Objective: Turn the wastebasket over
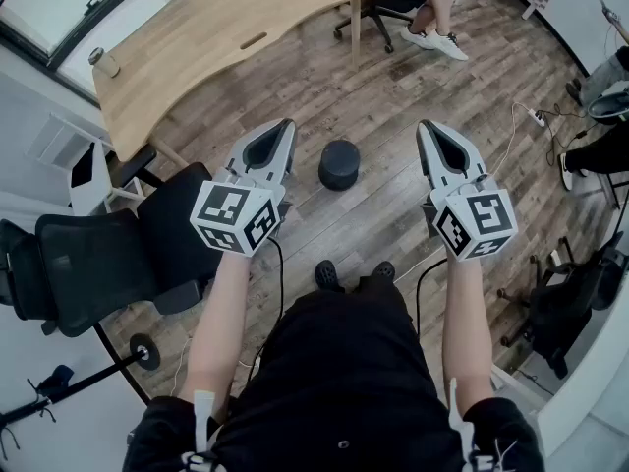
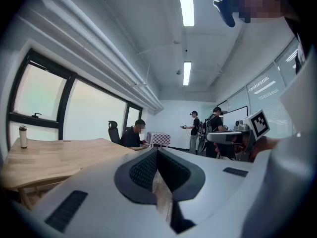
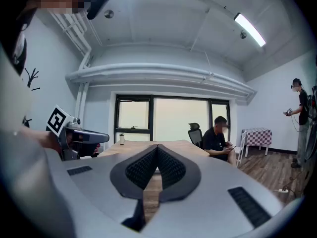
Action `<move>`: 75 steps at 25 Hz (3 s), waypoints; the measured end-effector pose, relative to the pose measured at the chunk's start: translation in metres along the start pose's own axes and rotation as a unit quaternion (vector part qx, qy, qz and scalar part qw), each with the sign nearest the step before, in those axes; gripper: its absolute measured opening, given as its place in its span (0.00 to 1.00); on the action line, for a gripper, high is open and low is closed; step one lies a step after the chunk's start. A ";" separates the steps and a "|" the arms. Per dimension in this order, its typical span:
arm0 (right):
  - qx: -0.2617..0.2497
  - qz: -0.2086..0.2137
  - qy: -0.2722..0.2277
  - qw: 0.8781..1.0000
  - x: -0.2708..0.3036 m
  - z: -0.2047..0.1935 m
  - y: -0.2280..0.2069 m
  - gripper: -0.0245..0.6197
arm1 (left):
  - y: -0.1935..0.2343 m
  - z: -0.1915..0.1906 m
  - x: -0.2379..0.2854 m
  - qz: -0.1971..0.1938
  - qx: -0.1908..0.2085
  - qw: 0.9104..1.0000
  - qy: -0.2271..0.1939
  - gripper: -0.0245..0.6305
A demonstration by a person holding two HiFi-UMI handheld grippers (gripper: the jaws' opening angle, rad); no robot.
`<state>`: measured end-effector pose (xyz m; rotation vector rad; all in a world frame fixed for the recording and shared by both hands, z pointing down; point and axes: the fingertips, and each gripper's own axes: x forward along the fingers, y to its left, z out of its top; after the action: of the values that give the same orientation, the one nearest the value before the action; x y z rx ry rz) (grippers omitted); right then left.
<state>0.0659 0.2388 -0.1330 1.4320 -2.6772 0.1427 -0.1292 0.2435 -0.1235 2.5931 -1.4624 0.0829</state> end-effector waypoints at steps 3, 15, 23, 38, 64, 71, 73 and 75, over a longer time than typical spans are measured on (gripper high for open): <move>-0.001 0.001 -0.001 1.000 -0.005 0.001 0.000 0.09 | -0.004 -0.001 -0.002 0.000 0.002 1.000 0.001 0.06; -0.005 0.001 -0.005 1.000 -0.018 0.005 0.007 0.09 | -0.014 -0.002 -0.008 -0.011 0.007 1.000 0.004 0.06; 0.021 -0.009 -0.017 1.000 -0.029 -0.002 0.008 0.09 | -0.018 -0.012 -0.012 -0.014 0.002 1.000 0.012 0.06; 0.048 -0.005 0.016 0.999 -0.007 -0.035 -0.023 0.09 | -0.010 -0.044 0.016 0.002 -0.016 0.999 0.047 0.06; 0.089 0.099 0.119 0.984 0.157 -0.122 -0.157 0.09 | 0.033 -0.096 0.171 0.082 -0.048 0.989 0.114 0.06; 0.096 0.109 0.188 0.971 0.173 -0.194 -0.161 0.09 | 0.045 -0.155 0.163 0.106 -0.083 0.977 0.164 0.06; 0.102 0.107 0.198 0.969 0.179 -0.212 -0.159 0.09 | 0.053 -0.168 0.163 0.109 -0.089 0.974 0.175 0.06; 0.108 0.101 0.209 0.967 0.184 -0.230 -0.158 0.09 | 0.061 -0.184 0.165 0.105 -0.096 0.972 0.186 0.06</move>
<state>0.1061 0.0303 0.1252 1.0247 -2.4963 0.6904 -0.0891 0.1040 0.0854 2.1209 -1.5088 0.4064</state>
